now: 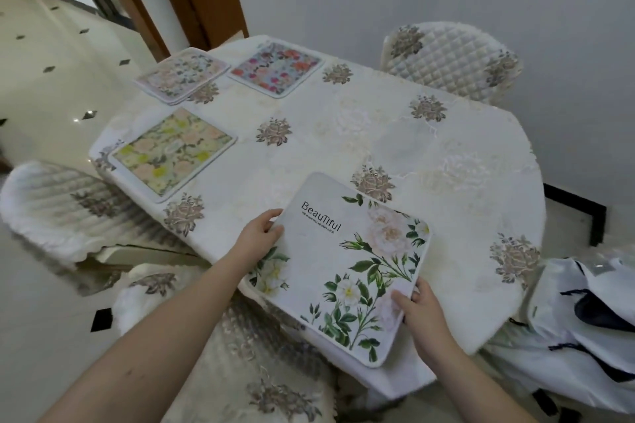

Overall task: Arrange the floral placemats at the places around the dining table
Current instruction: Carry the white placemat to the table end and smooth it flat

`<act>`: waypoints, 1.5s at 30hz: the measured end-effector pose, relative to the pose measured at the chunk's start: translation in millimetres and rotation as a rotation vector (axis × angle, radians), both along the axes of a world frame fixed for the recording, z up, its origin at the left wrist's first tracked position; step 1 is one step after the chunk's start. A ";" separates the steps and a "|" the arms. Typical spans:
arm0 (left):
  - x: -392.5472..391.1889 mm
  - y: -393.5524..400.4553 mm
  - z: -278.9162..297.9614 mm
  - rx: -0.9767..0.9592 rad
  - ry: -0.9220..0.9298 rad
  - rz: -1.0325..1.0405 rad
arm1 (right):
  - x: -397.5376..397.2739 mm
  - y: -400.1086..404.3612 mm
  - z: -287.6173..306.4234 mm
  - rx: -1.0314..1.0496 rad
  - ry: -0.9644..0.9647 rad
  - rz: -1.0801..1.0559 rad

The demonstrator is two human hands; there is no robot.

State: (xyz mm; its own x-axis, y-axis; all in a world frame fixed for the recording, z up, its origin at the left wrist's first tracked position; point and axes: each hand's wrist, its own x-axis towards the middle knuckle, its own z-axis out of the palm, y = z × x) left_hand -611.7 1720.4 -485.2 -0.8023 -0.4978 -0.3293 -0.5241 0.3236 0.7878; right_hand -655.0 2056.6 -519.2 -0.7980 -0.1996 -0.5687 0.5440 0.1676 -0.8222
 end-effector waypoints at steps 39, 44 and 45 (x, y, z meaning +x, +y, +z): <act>-9.8 -41.2 -50.9 -0.290 0.070 0.173 | -36.2 -106.6 -0.7 0.706 0.497 0.525; -7.7 10.8 -62.8 -0.416 0.088 0.136 | -53.8 -144.7 -7.9 0.525 0.736 0.674; -8.7 18.1 -66.6 -0.461 0.079 0.131 | -58.4 -153.8 -12.5 0.509 0.796 0.723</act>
